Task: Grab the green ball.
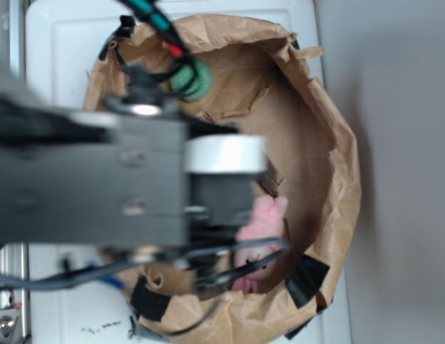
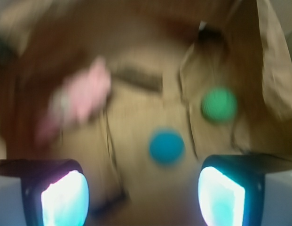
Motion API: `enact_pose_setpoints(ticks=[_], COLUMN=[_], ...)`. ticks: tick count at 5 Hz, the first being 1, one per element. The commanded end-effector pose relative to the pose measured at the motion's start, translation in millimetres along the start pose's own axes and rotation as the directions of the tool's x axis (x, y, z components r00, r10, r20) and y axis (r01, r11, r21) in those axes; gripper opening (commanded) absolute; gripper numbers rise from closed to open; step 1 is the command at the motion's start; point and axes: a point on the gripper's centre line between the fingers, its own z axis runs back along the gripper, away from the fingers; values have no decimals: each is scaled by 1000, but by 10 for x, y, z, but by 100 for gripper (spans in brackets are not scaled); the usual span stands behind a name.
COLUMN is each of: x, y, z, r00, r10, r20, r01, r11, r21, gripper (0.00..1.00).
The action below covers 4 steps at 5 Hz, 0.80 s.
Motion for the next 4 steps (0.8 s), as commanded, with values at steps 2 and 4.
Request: enact_pose_setpoints(ticks=[2, 4], x=[231, 124], y=[238, 327], z=[188, -155], r00=[964, 865], r10=[267, 498], r20=[17, -60], r01=[-265, -501], r11=[962, 864], r21=[-62, -46], gripper=[100, 100])
